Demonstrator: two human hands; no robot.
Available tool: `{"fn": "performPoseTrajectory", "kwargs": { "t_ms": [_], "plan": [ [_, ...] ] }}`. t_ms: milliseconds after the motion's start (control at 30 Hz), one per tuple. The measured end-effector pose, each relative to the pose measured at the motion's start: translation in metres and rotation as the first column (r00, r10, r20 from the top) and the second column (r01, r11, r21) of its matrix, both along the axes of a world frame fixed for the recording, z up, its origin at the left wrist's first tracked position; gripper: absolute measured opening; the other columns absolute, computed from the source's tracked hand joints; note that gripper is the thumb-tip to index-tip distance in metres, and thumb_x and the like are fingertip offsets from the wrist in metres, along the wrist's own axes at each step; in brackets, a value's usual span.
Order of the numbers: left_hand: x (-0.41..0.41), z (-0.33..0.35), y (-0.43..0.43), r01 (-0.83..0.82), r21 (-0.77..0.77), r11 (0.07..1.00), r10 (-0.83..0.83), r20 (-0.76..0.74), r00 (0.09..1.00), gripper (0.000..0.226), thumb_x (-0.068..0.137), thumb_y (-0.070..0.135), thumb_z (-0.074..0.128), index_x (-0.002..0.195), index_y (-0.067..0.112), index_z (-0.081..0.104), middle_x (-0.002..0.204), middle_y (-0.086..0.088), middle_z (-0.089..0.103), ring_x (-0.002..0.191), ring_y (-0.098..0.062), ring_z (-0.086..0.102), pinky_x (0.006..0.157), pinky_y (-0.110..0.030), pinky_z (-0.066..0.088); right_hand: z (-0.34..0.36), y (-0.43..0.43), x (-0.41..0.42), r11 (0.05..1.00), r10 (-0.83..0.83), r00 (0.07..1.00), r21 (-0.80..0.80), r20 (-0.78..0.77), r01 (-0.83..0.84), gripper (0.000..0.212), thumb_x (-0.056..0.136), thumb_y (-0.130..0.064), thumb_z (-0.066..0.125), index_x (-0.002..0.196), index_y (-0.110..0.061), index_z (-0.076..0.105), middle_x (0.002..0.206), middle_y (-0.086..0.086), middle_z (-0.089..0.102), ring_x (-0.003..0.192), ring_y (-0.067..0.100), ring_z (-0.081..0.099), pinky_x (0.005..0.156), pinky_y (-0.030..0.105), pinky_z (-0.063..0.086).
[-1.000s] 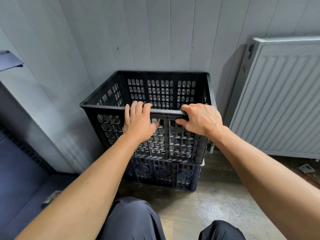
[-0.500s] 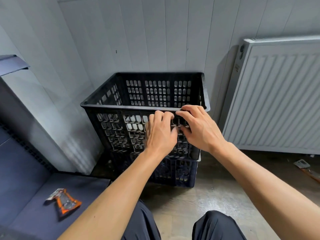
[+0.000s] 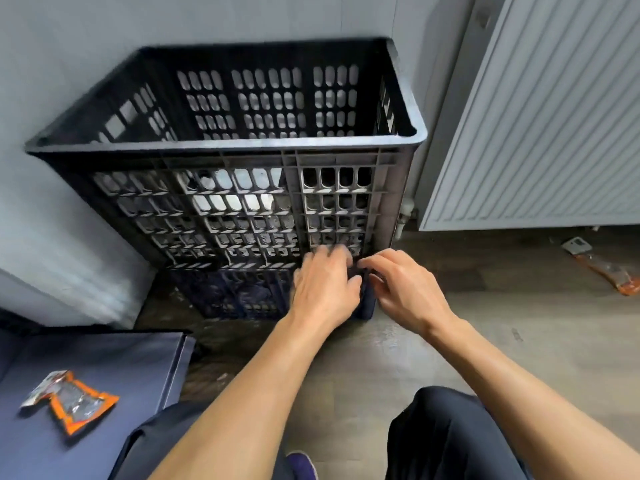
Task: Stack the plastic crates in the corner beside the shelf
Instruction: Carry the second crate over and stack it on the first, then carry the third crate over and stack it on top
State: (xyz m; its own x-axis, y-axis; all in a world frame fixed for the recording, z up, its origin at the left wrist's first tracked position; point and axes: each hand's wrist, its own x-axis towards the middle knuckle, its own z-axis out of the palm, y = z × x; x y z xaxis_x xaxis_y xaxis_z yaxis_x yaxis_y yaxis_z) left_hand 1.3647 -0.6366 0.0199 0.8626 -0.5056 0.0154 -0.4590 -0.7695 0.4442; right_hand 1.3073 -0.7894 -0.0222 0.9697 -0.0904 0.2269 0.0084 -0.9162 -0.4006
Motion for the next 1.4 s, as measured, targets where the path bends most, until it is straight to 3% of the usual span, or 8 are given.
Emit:
{"fn": "performPoseTrajectory", "kwargs": {
  "t_ms": [233, 400, 533, 800, 900, 1100, 1400],
  "plan": [
    [-0.020, -0.033, -0.016, 0.098, 0.133, 0.986, -0.074, -0.179, 0.981, 0.034, 0.092, 0.032, 0.060, 0.121, 0.019, 0.048, 0.120, -0.007, 0.051, 0.116, -0.029, 0.047, 0.089, -0.044, 0.045, -0.021, 0.014, -0.031, 0.955, -0.199, 0.952, 0.171, -0.231, 0.241, 0.033, 0.090, -0.022, 0.054, 0.121, -0.035, 0.059, 0.115, -0.010, 0.062, 0.110, 0.016, 0.054, 0.081, 0.040, 0.052],
    [-0.074, -0.034, -0.016, 0.202, 0.067, 0.977, -0.177, -0.275, 0.945, 0.043, 0.090, 0.032, 0.060, 0.131, 0.023, 0.047, 0.121, -0.004, 0.050, 0.114, -0.026, 0.047, 0.093, -0.040, 0.044, -0.005, 0.017, -0.090, 0.904, -0.267, 0.877, 0.213, -0.399, 0.371, 0.037, 0.089, -0.021, 0.055, 0.125, -0.028, 0.058, 0.118, -0.003, 0.062, 0.112, 0.021, 0.055, 0.086, 0.040, 0.051],
    [-0.126, -0.018, -0.005, 0.205, 0.009, 0.979, -0.181, -0.434, 0.883, 0.050, 0.093, 0.033, 0.059, 0.140, 0.023, 0.044, 0.128, -0.003, 0.048, 0.118, -0.023, 0.045, 0.097, -0.036, 0.042, 0.030, 0.014, -0.144, 0.884, -0.275, 0.798, 0.185, -0.536, 0.429, 0.040, 0.092, -0.025, 0.054, 0.132, -0.025, 0.054, 0.123, -0.001, 0.060, 0.118, 0.022, 0.051, 0.089, 0.039, 0.050],
    [-0.200, 0.064, -0.005, 0.361, 0.078, 0.929, -0.264, -0.541, 0.798, 0.052, 0.093, 0.032, 0.059, 0.141, 0.021, 0.043, 0.127, -0.004, 0.048, 0.120, -0.024, 0.047, 0.099, -0.042, 0.043, 0.130, 0.005, -0.237, 0.839, -0.268, 0.659, 0.167, -0.703, 0.519, 0.044, 0.095, -0.030, 0.052, 0.139, -0.026, 0.046, 0.130, 0.001, 0.054, 0.125, 0.023, 0.046, 0.097, 0.040, 0.046],
    [-0.215, 0.092, -0.010, 0.468, 0.133, 0.874, -0.310, -0.589, 0.746, 0.052, 0.093, 0.034, 0.056, 0.141, 0.023, 0.040, 0.128, -0.003, 0.047, 0.120, -0.026, 0.048, 0.101, -0.044, 0.041, 0.163, 0.001, -0.265, 0.817, -0.292, 0.605, 0.136, -0.741, 0.561, 0.045, 0.096, -0.030, 0.050, 0.140, -0.026, 0.044, 0.129, 0.002, 0.054, 0.126, 0.023, 0.045, 0.097, 0.039, 0.045],
    [-0.217, 0.133, -0.021, 0.718, 0.175, 0.674, -0.481, -0.634, 0.606, 0.053, 0.096, 0.038, 0.050, 0.145, 0.025, 0.033, 0.132, 0.000, 0.042, 0.123, -0.025, 0.045, 0.098, -0.042, 0.043, 0.206, -0.012, -0.303, 0.731, -0.329, 0.470, 0.094, -0.819, 0.676, 0.046, 0.097, -0.030, 0.049, 0.142, -0.026, 0.041, 0.132, 0.004, 0.053, 0.128, 0.025, 0.045, 0.100, 0.041, 0.044],
    [-0.216, 0.158, -0.085, 0.831, 0.204, 0.518, -0.622, -0.577, 0.529, 0.052, 0.097, 0.040, 0.050, 0.144, 0.023, 0.035, 0.131, -0.005, 0.046, 0.122, -0.026, 0.045, 0.098, -0.040, 0.044, 0.226, -0.036, -0.346, 0.533, -0.421, 0.353, 0.087, -0.836, 0.842, 0.046, 0.098, -0.030, 0.048, 0.144, -0.027, 0.040, 0.132, 0.005, 0.053, 0.129, 0.024, 0.044, 0.100, 0.040, 0.043]
  ]
}}
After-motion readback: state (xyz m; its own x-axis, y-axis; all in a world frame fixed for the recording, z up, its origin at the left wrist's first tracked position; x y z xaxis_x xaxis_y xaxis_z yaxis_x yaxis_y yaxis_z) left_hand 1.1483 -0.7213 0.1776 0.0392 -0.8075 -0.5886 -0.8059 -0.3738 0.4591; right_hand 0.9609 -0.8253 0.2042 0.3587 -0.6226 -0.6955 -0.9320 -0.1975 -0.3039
